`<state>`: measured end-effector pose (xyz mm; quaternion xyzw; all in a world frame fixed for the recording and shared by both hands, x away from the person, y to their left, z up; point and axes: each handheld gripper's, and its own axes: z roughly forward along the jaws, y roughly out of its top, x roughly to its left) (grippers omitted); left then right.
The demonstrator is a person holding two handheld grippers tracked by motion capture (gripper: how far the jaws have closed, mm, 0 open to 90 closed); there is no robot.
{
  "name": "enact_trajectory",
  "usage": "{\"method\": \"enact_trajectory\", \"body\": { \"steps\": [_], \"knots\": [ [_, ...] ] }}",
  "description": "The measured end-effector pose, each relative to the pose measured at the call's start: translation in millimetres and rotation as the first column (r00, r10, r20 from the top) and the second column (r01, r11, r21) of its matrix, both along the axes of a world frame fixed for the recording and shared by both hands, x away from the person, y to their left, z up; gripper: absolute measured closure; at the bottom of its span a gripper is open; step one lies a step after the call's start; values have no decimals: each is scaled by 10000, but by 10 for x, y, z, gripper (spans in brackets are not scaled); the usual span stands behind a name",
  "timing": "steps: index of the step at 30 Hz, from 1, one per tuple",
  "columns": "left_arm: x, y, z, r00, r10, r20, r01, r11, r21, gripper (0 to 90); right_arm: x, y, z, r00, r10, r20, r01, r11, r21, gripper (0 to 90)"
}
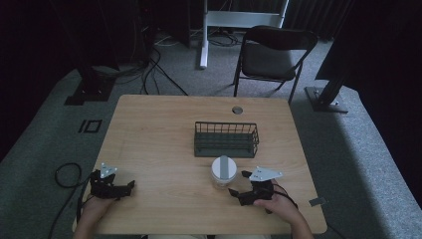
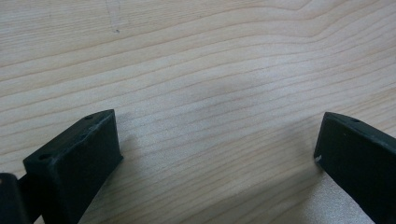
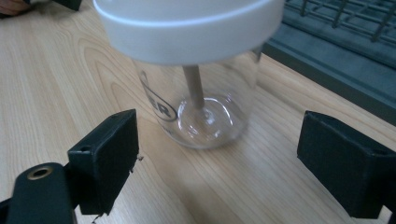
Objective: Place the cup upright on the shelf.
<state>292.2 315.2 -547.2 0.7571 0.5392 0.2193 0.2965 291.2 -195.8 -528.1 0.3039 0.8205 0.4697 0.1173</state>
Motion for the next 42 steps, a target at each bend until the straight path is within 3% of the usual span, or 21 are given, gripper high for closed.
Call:
{"method": "enact_trajectory", "body": {
  "steps": [7, 15, 28, 42],
  "knots": [
    [0, 0, 0, 10000, 1, 1, -1, 10000, -2, 5, 20, 89, 28, 9995, 162, 281, -171, 9994, 298, 124],
    [0, 0, 0, 10000, 2, -4, -2, 10000, 3, 5, 45, 207, -3, 9990, 325, 305, -339, 9983, 481, 123],
    [0, 0, 1, 10000, 4, -7, -4, 10000, -1, 5, 113, 337, -60, 9989, 56, 471, -93, 9968, 793, 115],
    [-1, -3, 0, 10000, 25, 3, -25, 10000, -18, 5, 167, 454, -108, 9982, -267, 534, 228, 9971, 725, 114]
  ]
}}
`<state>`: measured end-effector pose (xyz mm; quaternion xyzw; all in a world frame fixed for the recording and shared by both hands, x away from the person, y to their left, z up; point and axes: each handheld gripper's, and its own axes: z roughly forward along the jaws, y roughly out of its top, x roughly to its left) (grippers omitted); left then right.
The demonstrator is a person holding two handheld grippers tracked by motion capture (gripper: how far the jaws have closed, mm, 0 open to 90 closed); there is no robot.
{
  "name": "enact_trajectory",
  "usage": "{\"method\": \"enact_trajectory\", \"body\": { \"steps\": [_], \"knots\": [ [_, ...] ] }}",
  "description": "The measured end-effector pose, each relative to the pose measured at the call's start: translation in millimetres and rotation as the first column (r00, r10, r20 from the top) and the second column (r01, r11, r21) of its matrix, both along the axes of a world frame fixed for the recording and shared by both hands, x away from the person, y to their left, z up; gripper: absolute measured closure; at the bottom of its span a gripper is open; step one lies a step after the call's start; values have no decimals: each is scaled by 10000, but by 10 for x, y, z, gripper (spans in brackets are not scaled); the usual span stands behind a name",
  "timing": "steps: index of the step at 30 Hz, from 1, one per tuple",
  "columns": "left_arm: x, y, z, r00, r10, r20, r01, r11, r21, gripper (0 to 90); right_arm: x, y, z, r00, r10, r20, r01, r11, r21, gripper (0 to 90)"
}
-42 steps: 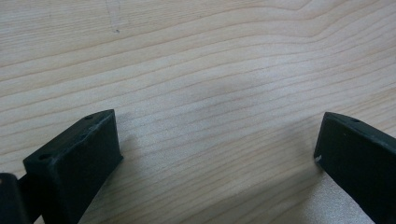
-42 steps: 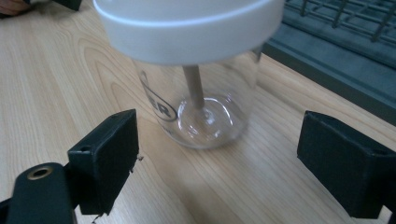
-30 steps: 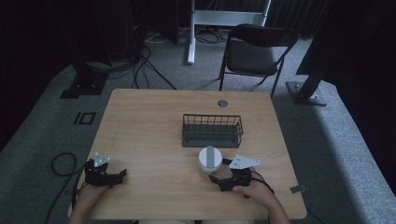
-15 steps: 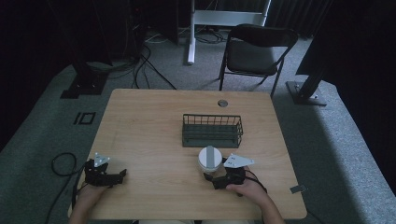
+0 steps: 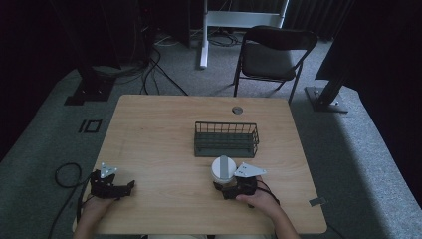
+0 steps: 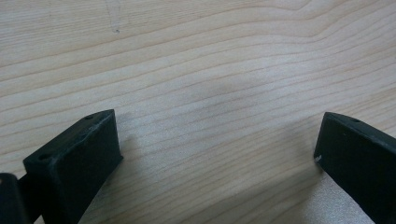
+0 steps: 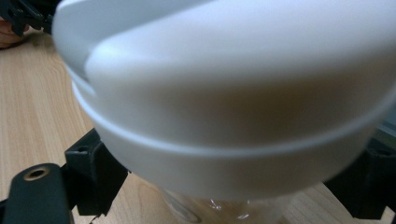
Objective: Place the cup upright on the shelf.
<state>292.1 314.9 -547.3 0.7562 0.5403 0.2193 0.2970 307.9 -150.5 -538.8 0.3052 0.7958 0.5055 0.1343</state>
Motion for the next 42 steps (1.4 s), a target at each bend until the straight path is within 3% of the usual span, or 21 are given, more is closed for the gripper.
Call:
{"method": "enact_trajectory", "body": {
  "steps": [15, 32, 42],
  "knots": [
    [0, 0, 0, 10000, -4, 0, 4, 10000, 3, 5, -16, 25, -6, 9984, -176, 529, 195, 9992, -353, 183],
    [0, 1, 0, 10000, -7, -3, 7, 10000, 8, 5, -30, -5, -19, 9971, -419, 636, 421, 9991, -27, 185],
    [0, 0, 0, 10000, -2, -2, 2, 10000, 2, 5, -47, -19, 128, 9940, -492, 977, 464, 9984, 316, 185]
  ]
}}
